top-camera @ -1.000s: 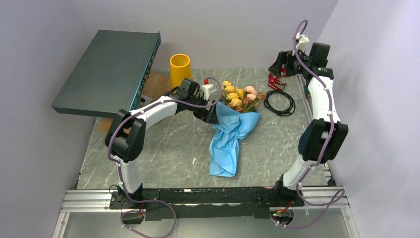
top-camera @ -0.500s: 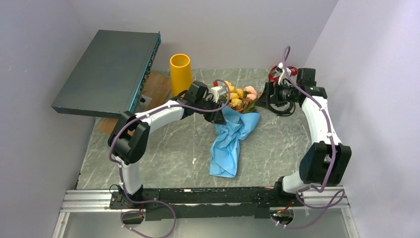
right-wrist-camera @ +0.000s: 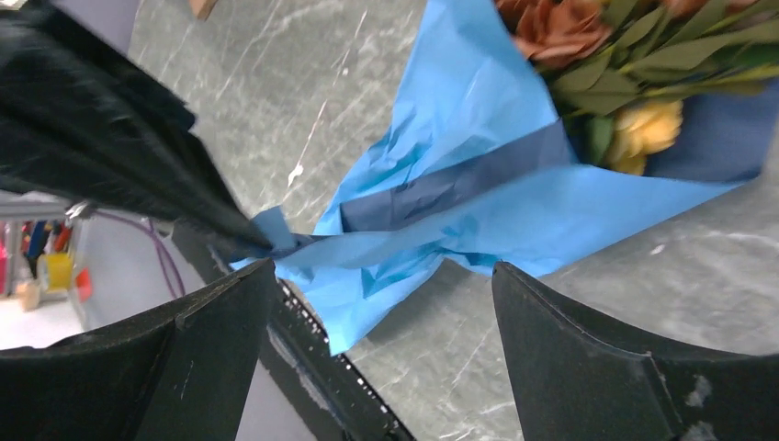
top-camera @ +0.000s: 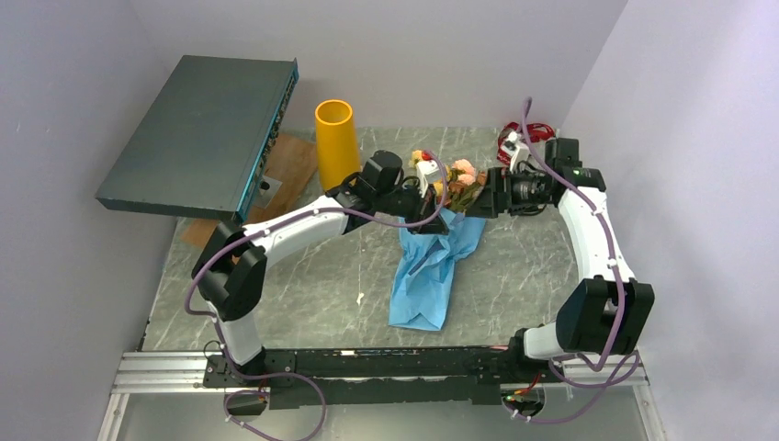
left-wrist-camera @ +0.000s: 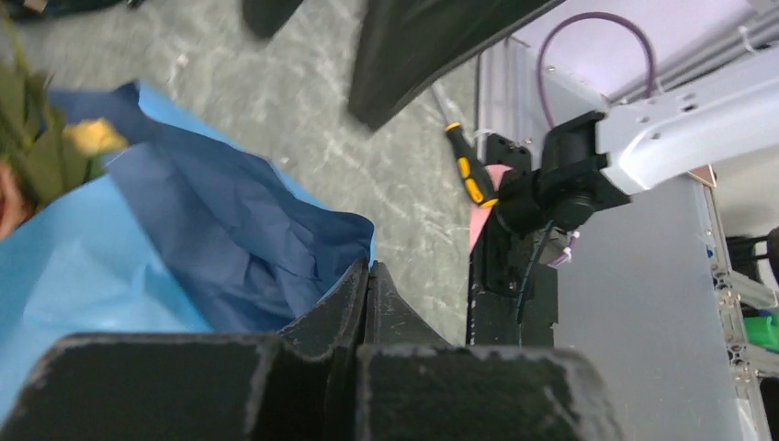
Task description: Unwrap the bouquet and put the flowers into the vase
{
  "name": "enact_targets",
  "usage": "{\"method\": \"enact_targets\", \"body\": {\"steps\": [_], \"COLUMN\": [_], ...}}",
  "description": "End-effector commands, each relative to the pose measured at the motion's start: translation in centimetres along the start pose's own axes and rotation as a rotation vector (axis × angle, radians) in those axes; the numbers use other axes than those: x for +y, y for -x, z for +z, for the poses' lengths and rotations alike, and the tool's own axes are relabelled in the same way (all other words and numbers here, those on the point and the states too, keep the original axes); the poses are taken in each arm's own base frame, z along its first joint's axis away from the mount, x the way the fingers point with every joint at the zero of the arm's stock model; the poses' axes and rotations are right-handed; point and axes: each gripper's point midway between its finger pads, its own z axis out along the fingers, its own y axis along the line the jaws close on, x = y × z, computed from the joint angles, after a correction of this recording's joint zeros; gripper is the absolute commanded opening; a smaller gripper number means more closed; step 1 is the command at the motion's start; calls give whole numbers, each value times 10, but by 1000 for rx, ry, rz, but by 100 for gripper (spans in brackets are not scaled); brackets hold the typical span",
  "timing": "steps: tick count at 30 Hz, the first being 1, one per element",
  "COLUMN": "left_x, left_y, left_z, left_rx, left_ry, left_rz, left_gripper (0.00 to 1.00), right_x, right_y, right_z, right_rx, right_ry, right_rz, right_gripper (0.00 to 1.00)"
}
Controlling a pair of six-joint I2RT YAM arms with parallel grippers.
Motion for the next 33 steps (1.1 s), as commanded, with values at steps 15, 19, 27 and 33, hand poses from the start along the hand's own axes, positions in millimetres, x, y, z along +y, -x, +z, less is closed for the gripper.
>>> {"method": "enact_targets", "body": {"steps": [15,19,27,33], "left_x": [-75,-70,-69,-53], "left_y": [12,8,9,27], "left_z": [24,35,40,-8], "left_rx": [-3,16,37,-54], "left_ry": [-122,-101,-104,-120], "left_rz": [526,554,541,353], "left_gripper": [6,8,46,70], "right_x": [-29,-41,-44,-67], "right_y": [-63,-68,-98,-111], "right_z": [8,3,14,7], "right_rx": [284,331,470,530], "right_ry": [-167,-225,-140,-182], "right_rz": [-5,-25,60,2], "right_gripper": [91,94,54,32]}}
